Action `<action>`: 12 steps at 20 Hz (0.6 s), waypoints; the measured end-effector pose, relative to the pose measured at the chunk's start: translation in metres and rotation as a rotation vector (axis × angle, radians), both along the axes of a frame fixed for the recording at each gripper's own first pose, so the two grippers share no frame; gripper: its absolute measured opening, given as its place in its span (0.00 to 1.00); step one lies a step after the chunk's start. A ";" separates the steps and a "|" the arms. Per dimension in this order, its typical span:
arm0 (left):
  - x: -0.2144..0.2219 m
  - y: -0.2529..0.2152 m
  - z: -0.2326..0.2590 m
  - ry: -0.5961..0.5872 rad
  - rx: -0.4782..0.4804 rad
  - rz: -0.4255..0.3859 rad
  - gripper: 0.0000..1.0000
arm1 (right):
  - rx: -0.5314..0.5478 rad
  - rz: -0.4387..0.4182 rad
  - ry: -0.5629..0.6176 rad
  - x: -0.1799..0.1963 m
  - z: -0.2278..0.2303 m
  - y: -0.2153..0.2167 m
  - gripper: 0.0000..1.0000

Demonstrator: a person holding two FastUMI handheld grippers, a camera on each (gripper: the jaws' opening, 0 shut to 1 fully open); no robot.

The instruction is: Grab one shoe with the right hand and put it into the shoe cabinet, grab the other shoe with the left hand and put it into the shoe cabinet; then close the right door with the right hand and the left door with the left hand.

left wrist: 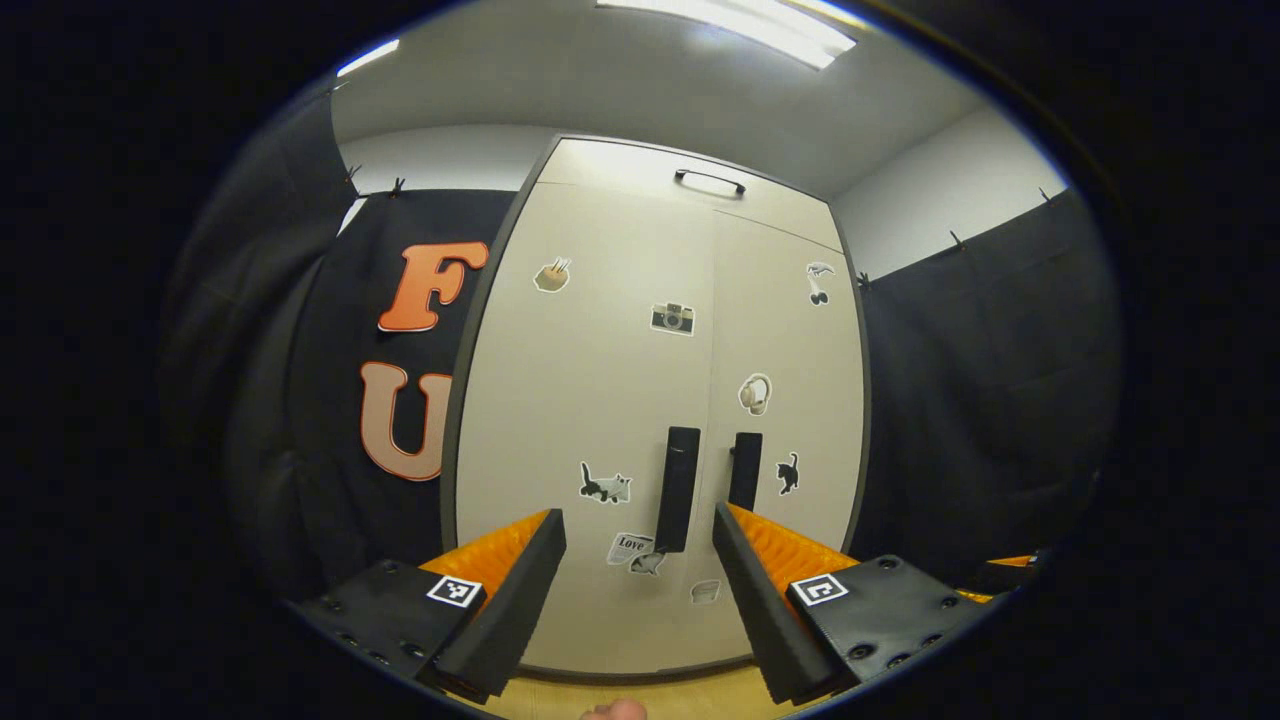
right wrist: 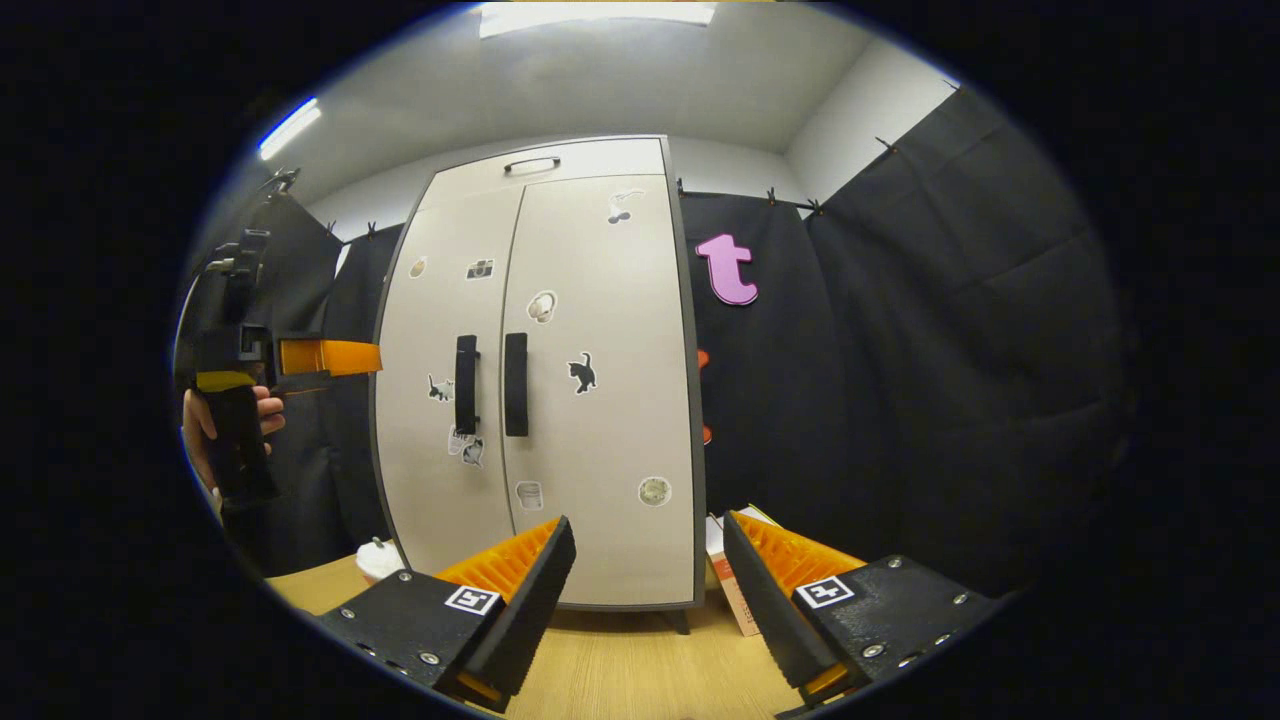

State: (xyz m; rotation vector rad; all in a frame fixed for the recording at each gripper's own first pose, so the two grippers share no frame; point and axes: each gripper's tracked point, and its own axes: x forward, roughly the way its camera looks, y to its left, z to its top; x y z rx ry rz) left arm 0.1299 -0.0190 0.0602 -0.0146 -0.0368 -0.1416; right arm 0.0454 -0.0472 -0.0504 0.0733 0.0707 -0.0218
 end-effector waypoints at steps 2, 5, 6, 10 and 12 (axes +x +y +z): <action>-0.022 0.009 -0.007 0.005 0.023 0.028 0.99 | -0.009 0.010 -0.003 -0.006 0.002 0.002 0.92; -0.056 0.017 -0.032 0.038 0.005 0.062 0.96 | -0.024 0.013 -0.009 -0.014 0.004 0.004 0.92; -0.066 0.021 -0.042 0.053 -0.004 0.078 0.96 | -0.027 0.013 -0.007 -0.017 0.004 0.005 0.92; -0.097 0.037 -0.074 0.069 -0.019 0.149 0.96 | -0.025 0.017 -0.011 -0.024 0.003 0.010 0.92; -0.109 0.042 -0.085 0.090 -0.027 0.165 0.96 | -0.029 0.026 -0.006 -0.026 0.002 0.012 0.92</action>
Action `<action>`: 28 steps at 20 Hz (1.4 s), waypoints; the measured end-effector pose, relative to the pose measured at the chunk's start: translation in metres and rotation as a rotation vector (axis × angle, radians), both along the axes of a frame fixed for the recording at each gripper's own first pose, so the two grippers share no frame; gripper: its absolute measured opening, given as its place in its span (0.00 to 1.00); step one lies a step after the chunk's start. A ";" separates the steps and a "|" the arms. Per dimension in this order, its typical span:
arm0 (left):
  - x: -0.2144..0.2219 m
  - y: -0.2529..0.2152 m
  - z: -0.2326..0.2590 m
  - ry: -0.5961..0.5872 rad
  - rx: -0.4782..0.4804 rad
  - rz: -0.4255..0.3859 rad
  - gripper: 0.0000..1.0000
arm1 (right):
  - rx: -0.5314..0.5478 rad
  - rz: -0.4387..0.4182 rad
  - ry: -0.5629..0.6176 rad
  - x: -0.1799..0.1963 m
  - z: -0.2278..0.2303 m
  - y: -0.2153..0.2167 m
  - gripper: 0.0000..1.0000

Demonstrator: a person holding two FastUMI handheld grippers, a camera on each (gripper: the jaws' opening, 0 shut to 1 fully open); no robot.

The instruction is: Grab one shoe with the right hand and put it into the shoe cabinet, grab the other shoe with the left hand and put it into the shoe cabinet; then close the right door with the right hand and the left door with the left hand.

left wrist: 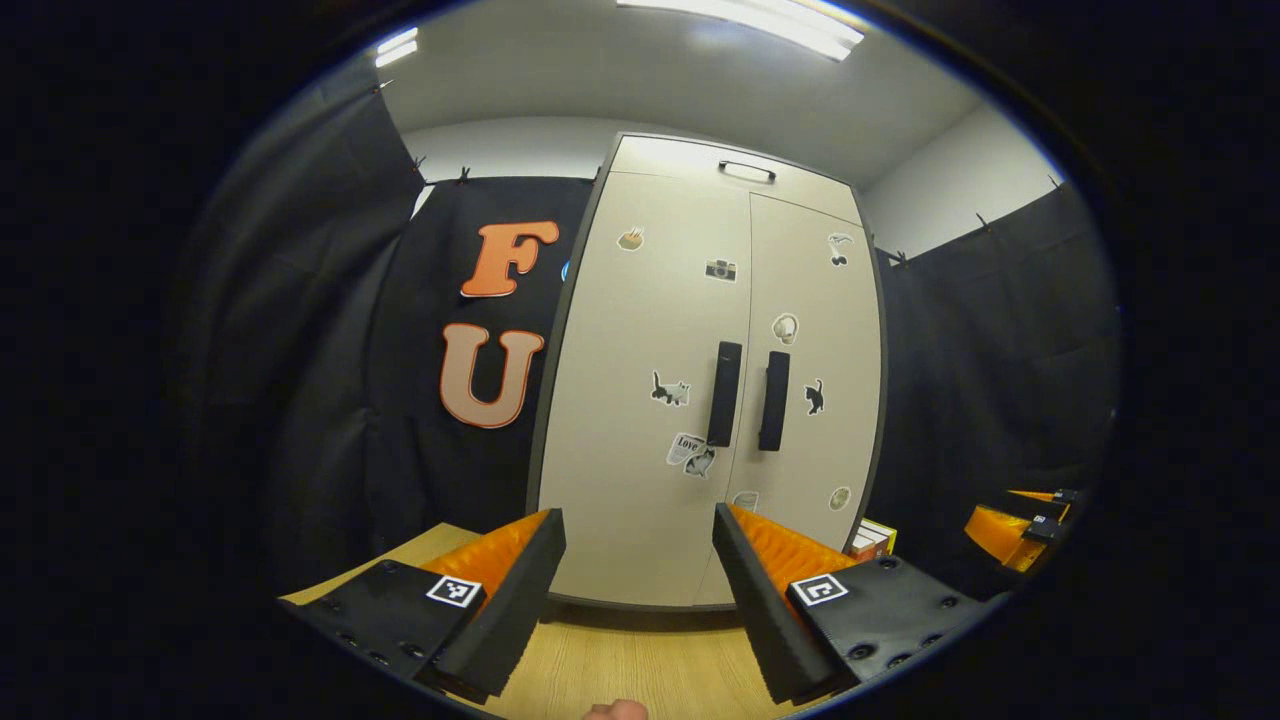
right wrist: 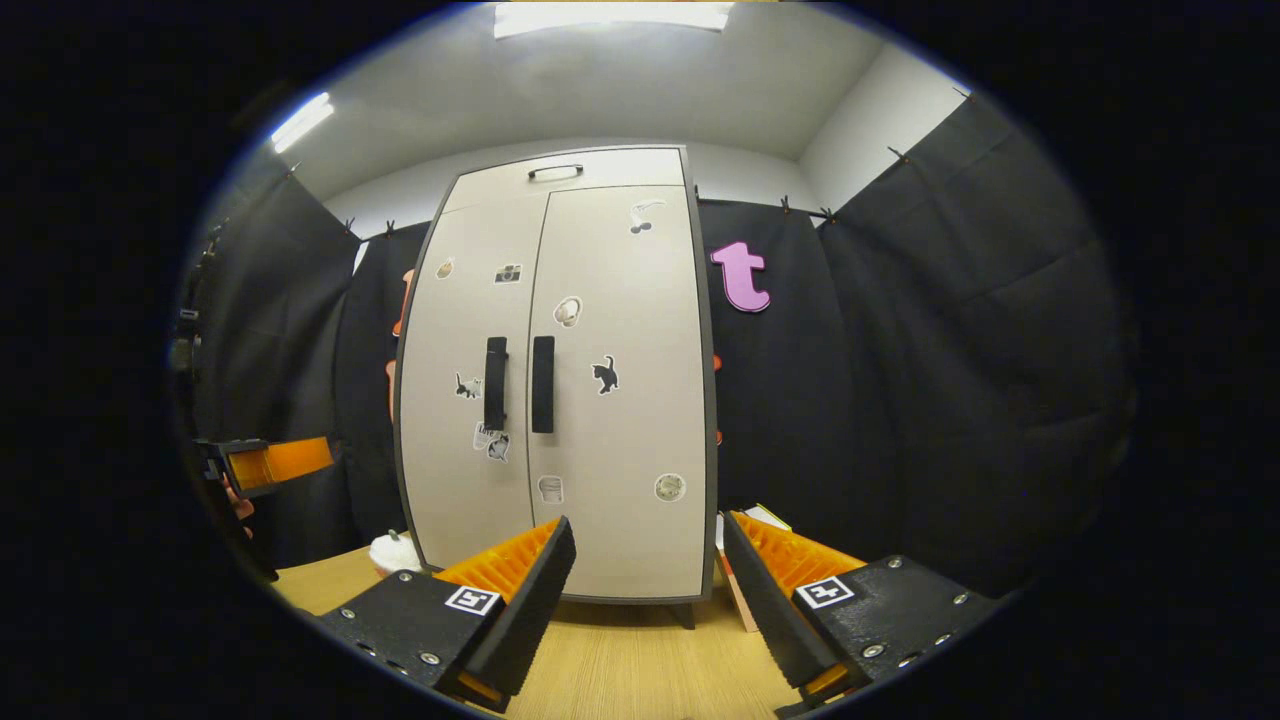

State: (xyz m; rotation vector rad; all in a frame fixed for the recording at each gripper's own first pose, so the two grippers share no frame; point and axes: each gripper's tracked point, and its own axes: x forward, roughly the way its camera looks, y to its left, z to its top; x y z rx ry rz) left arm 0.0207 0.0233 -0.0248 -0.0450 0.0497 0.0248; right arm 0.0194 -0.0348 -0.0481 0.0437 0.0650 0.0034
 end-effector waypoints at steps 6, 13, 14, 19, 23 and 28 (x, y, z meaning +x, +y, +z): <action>-0.019 0.020 -0.004 0.003 0.033 0.056 0.96 | -0.006 0.006 -0.017 0.006 0.007 -0.001 0.92; -0.027 0.026 -0.002 0.003 0.028 0.072 0.96 | -0.009 -0.006 -0.014 0.006 0.005 -0.003 0.92; -0.026 0.027 0.000 0.004 0.029 0.072 0.96 | -0.009 -0.003 -0.011 0.006 0.004 0.000 0.92; -0.027 0.032 0.005 -0.001 0.038 0.068 0.96 | -0.002 0.004 -0.020 0.008 0.008 0.008 0.92; -0.027 0.034 0.004 0.002 0.040 0.064 0.96 | 0.002 0.008 -0.023 0.008 0.007 0.014 0.92; -0.029 0.035 0.004 0.007 0.051 0.057 0.96 | 0.009 0.010 -0.013 0.007 0.002 0.019 0.92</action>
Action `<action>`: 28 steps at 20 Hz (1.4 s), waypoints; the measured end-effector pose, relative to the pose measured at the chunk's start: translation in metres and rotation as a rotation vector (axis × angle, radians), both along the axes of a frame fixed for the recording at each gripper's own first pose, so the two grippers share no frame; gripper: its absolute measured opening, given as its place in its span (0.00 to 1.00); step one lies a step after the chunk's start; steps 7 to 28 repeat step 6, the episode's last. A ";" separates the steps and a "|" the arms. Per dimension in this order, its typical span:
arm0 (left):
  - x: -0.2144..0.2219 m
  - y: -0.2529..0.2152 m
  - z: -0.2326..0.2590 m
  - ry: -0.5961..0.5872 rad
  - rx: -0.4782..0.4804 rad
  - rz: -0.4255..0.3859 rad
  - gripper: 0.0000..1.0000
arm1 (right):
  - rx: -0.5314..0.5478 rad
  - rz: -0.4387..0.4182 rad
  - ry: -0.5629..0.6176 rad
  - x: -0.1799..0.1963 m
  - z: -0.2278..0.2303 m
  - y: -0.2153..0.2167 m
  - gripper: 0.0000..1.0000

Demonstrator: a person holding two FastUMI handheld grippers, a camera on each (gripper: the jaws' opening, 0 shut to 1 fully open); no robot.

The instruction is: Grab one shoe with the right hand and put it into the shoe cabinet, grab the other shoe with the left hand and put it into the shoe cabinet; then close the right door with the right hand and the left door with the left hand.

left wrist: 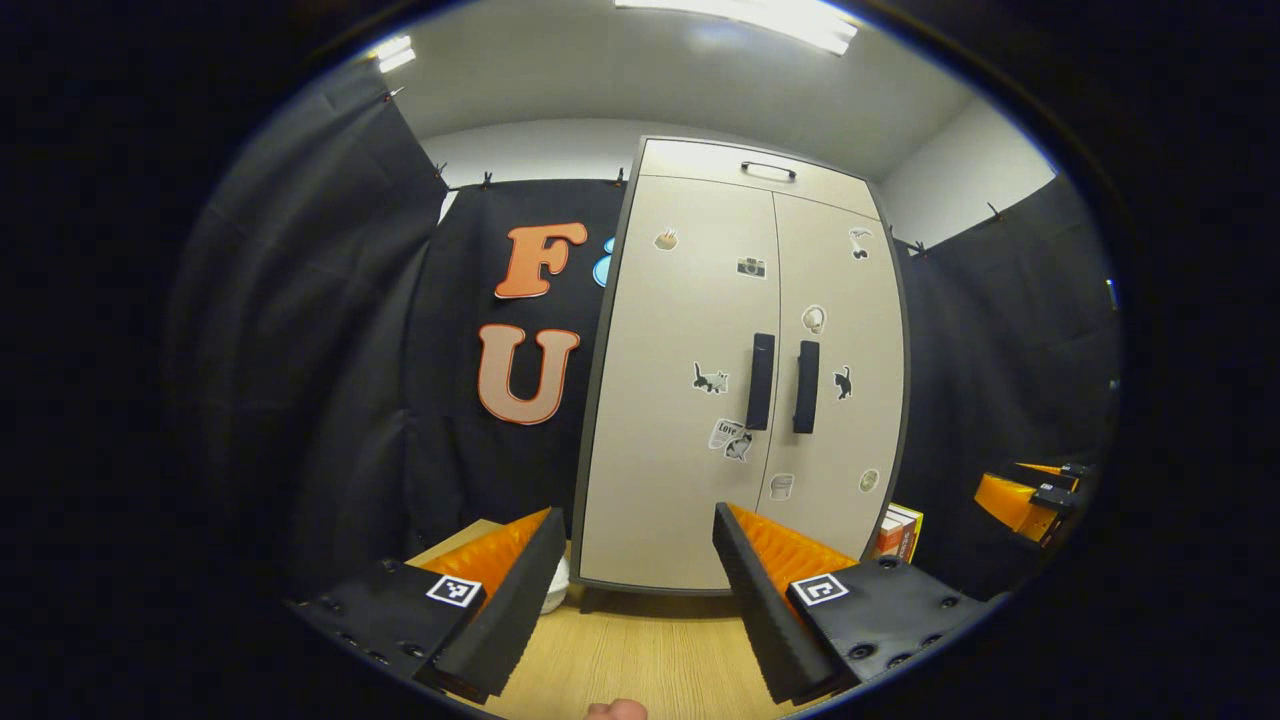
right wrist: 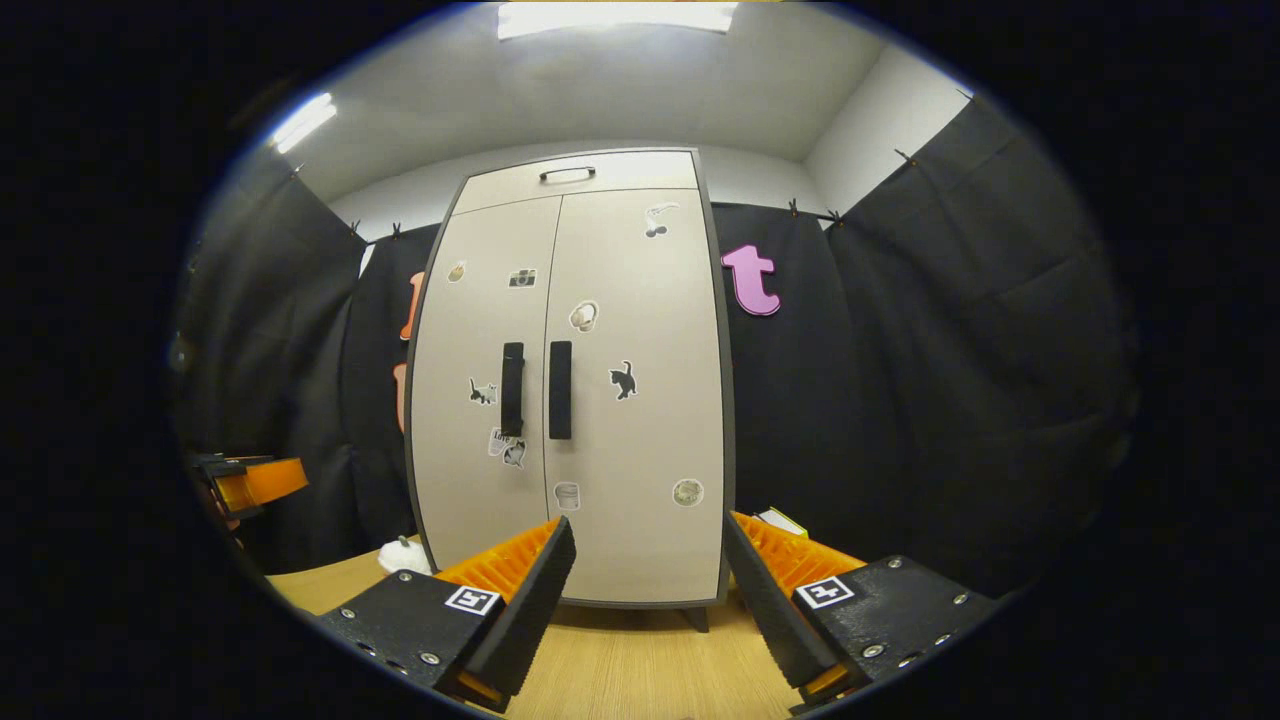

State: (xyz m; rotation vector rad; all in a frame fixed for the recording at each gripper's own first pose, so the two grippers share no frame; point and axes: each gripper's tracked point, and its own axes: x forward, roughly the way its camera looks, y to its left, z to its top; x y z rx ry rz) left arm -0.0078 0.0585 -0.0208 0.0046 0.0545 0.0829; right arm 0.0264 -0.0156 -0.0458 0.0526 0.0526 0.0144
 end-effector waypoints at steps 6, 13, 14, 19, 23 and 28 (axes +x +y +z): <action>0.000 0.000 0.000 -0.001 -0.006 -0.003 0.96 | 0.003 0.002 0.005 -0.001 -0.001 0.003 0.92; 0.000 0.000 0.000 -0.001 -0.006 -0.003 0.96 | 0.003 0.002 0.005 -0.001 -0.001 0.003 0.92; 0.000 0.000 0.000 -0.001 -0.006 -0.003 0.96 | 0.003 0.002 0.005 -0.001 -0.001 0.003 0.92; 0.000 0.000 0.000 -0.001 -0.006 -0.003 0.96 | 0.003 0.002 0.005 -0.001 -0.001 0.003 0.92; 0.000 0.000 0.000 -0.001 -0.006 -0.003 0.96 | 0.003 0.002 0.005 -0.001 -0.001 0.003 0.92; 0.000 0.000 0.000 -0.001 -0.006 -0.003 0.96 | 0.003 0.002 0.005 -0.001 -0.001 0.003 0.92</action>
